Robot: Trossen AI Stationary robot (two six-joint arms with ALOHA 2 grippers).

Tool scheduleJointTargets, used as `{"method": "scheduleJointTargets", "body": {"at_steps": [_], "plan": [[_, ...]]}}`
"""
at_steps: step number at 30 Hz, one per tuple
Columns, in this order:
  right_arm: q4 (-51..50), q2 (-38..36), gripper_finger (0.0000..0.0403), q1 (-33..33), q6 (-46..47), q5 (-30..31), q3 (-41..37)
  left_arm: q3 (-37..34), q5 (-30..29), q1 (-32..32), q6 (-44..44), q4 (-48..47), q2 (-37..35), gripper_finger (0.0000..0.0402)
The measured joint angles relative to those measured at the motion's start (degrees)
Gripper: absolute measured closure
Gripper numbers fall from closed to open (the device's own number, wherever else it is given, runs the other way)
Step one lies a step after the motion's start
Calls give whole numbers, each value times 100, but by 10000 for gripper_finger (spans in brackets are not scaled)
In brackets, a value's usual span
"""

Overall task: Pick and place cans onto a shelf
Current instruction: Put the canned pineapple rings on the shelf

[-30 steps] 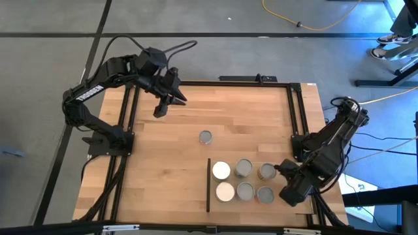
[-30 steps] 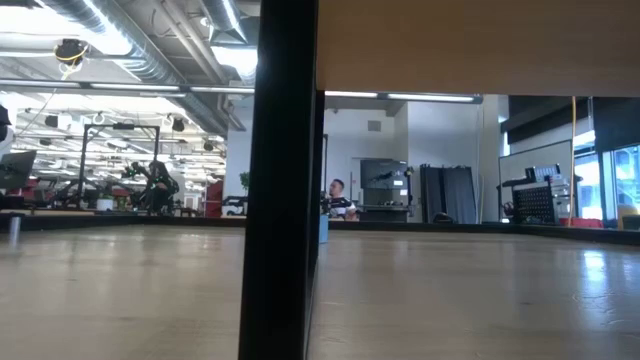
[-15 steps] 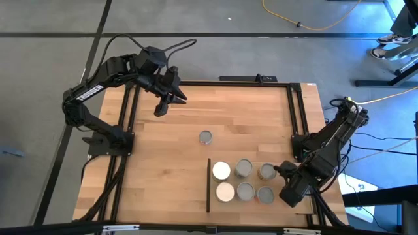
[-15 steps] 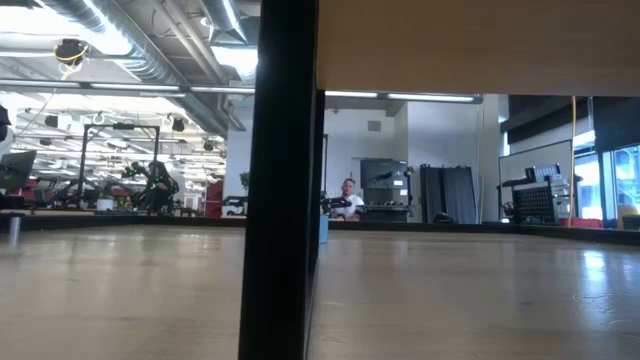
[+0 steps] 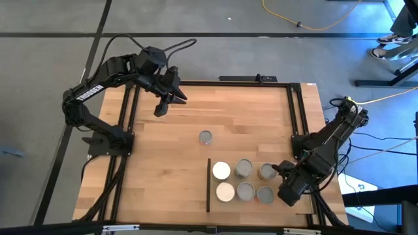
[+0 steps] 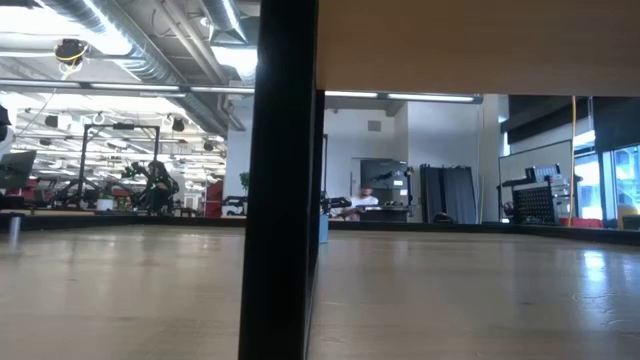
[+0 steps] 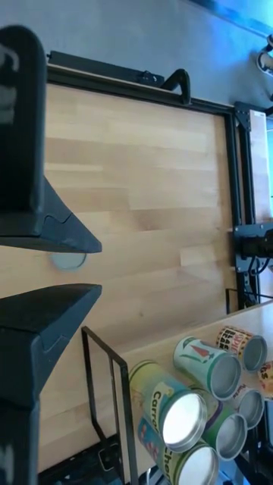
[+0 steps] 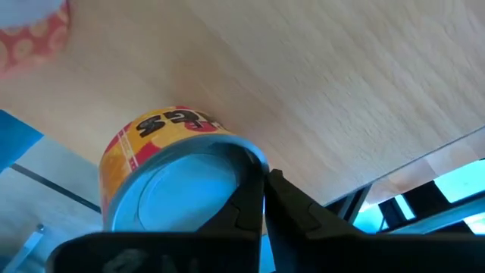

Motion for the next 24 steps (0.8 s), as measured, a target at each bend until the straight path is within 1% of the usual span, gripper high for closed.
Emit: {"method": "scheduleJointTargets", "body": {"at_steps": [4,9,13,19,24], "plan": [[19,0,388,-96,-23,2,1,0,0,0,0,0,0,333],[168,0,388,-179,-298,-5,1,0,-1,0,-2,0,0,333],[182,0,392,-280,-368,-203,-1,0,-1,0,-4,-1,-1,333],[194,0,399,-403,-444,-241,-1,0,-1,0,-2,0,0,333],[244,0,386,-539,-608,-352,-1,0,-1,0,0,0,0,333]]}}
